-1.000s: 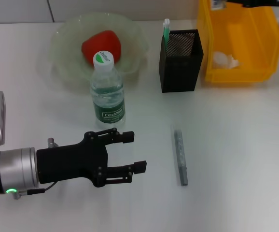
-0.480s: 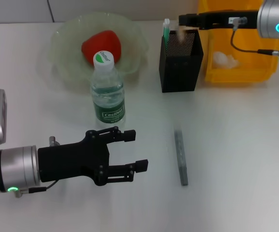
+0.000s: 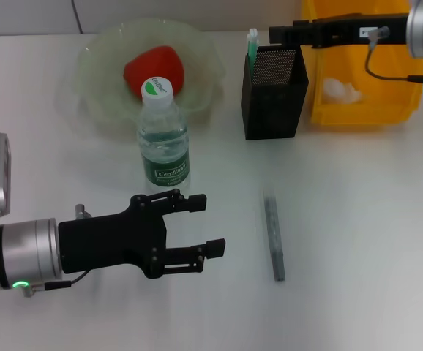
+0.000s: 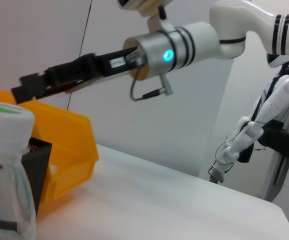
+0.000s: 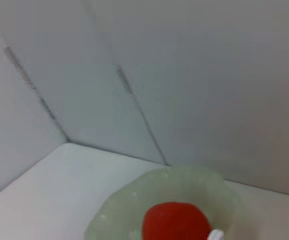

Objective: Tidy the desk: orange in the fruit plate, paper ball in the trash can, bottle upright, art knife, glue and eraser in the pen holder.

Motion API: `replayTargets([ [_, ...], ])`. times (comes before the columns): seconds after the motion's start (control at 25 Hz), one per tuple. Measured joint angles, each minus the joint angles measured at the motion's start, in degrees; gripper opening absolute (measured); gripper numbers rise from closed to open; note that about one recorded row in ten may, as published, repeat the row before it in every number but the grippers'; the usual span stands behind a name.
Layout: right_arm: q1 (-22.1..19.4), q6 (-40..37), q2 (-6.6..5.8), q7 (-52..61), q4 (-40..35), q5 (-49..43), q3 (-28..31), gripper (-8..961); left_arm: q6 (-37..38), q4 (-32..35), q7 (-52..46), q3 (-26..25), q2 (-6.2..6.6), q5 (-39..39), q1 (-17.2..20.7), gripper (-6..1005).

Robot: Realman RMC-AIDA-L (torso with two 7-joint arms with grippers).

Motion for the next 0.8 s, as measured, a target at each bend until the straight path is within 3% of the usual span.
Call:
replayTargets([
  [0.12,-1.5,-6.6,-0.01,4.5,-7.9,-3.7,-1.0,588,0.0,0.0,0.0,0.0,0.0,0.0,-0.1,801],
  [0.24,-2.2,-15.0,0.2,13.0,-19.6,-12.8,-4.7,608,0.1,0.1,-0.2,0.2,0.14,0.0,-0.2,801],
  [0.44,-1.1,-24.5,0.74,28.5,-31.7,-25.9,-13.8,628,0.3,0.0,-0.1,0.4,0.45,0.1,-0.2,801],
  [0.64,2.7,-27.8,1.56,38.6,-30.6,-32.5,-22.9,627,0.3,0.2,-0.5,0.2,0.68,1.6,-0.2,801],
  [0.8,4.5,-24.7,1.84,44.1,-26.3,-32.6,-30.1,628,0.3,0.2,-0.6,0.1,1.65,1.7,0.2,801],
])
